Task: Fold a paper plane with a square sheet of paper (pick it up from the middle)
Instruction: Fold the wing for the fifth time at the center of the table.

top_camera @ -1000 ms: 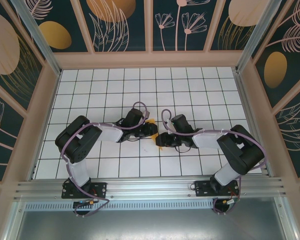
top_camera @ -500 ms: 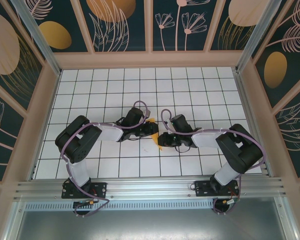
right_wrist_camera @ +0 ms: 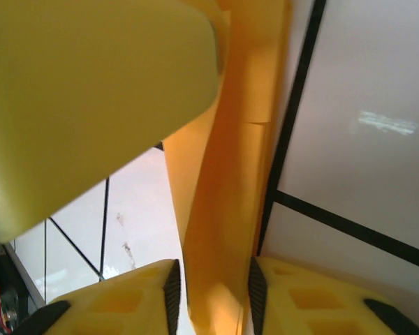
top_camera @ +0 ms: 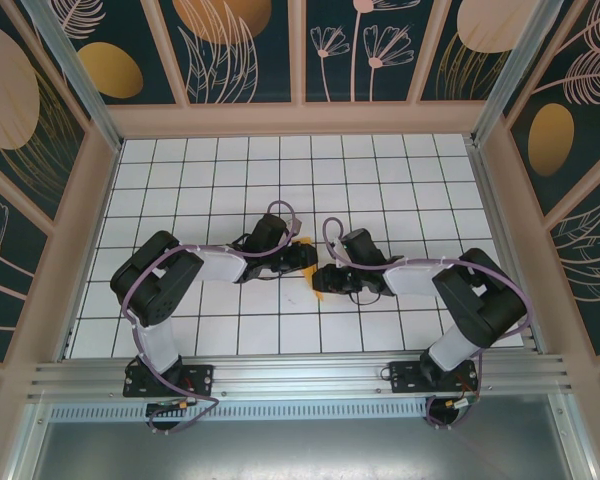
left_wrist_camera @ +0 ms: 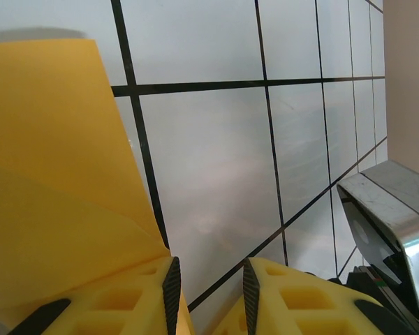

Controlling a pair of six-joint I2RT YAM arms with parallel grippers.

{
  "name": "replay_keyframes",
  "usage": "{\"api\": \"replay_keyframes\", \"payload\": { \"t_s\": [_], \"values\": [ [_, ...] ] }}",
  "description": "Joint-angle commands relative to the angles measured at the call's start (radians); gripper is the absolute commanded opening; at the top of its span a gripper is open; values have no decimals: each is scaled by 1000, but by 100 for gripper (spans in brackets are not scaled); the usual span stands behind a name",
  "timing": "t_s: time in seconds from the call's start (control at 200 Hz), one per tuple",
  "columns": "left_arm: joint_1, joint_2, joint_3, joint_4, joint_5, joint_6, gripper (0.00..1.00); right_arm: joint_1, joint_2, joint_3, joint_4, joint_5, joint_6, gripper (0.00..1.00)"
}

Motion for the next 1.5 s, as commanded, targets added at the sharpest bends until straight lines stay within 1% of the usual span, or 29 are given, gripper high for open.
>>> {"api": "replay_keyframes", "payload": {
  "t_s": [0.0, 0.14, 0.29, 0.44, 0.595, 0.686, 0.796, 0.876, 0.951, 1.226, 1.426, 1.496],
  "values": [
    [2, -4, 19, -18, -9, 25, 32, 5, -5, -11, -11, -3, -17, 39],
    [2, -2, 23, -20, -4, 22, 32, 32, -3, 18, -61, 69, -37, 41],
    [3, -3, 23, -19, -2, 19, 32, 94, 1, 81, -171, 231, -55, 42],
    [1, -1, 24, -23, 1, 22, 32, 153, 8, 124, -227, 344, -64, 43],
    [2, 0, 25, -23, 1, 20, 32, 180, 35, 156, -275, 416, -66, 43],
    [2, 0, 24, -22, 2, 22, 32, 189, 44, 160, -275, 422, -66, 42],
    [3, -2, 24, -22, 1, 22, 32, 189, 41, 152, -265, 420, -59, 38],
    [3, 0, 24, -23, 2, 22, 32, 188, 35, 144, -253, 411, -57, 32],
    [1, 0, 27, -27, 2, 25, 32, 182, 33, 139, -245, 405, -51, 29],
    [3, 2, 29, -34, 2, 34, 32, 131, -5, 80, -155, 280, -34, 21],
    [3, 20, 33, -33, 8, 35, 32, 104, 5, 38, -88, 179, -32, 21],
    [3, 25, 34, -34, 7, 36, 32, 97, 10, 27, -72, 163, -23, 21]
  ]
}}
